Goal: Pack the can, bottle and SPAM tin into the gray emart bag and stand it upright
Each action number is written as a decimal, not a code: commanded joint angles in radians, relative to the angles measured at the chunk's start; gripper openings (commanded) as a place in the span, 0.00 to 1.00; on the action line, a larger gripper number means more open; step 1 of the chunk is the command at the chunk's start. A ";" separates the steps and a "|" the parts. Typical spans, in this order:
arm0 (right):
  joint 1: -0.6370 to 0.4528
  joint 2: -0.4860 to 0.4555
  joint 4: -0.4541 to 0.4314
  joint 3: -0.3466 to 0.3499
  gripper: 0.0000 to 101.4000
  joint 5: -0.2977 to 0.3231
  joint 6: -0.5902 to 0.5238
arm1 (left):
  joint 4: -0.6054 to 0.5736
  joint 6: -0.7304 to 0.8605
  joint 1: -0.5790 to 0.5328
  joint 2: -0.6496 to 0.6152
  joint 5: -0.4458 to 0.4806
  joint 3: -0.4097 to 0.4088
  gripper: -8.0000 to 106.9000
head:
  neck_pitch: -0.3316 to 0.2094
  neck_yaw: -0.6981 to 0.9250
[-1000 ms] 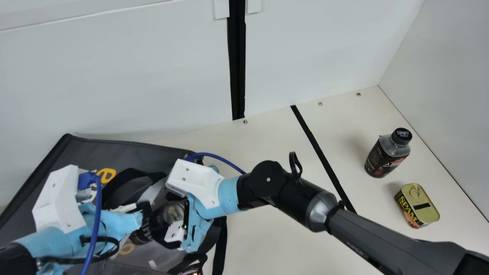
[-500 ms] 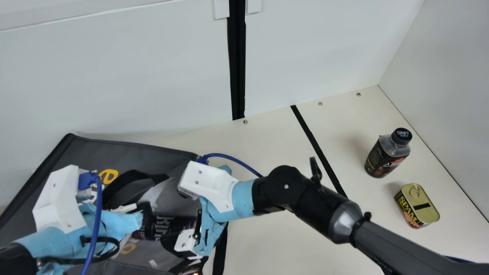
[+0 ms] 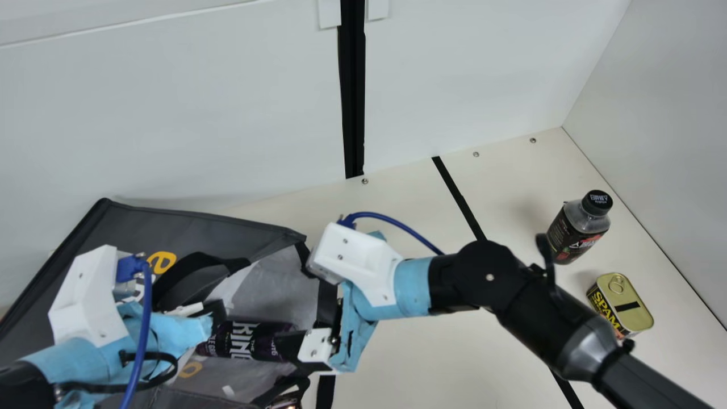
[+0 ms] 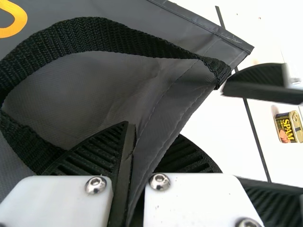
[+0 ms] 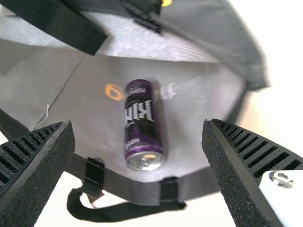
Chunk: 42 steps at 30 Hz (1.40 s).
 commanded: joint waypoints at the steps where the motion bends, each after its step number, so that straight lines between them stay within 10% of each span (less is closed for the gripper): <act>1: -0.026 -0.022 -0.009 0.001 0.94 0.014 0.005 | 0.000 0.000 0.000 0.000 0.000 0.000 0.00 | -0.023 -0.002; 42: -0.521 -0.241 -0.277 -0.099 0.94 0.099 0.152 | 0.000 0.000 0.000 0.000 0.000 0.000 0.00 | -0.023 -0.002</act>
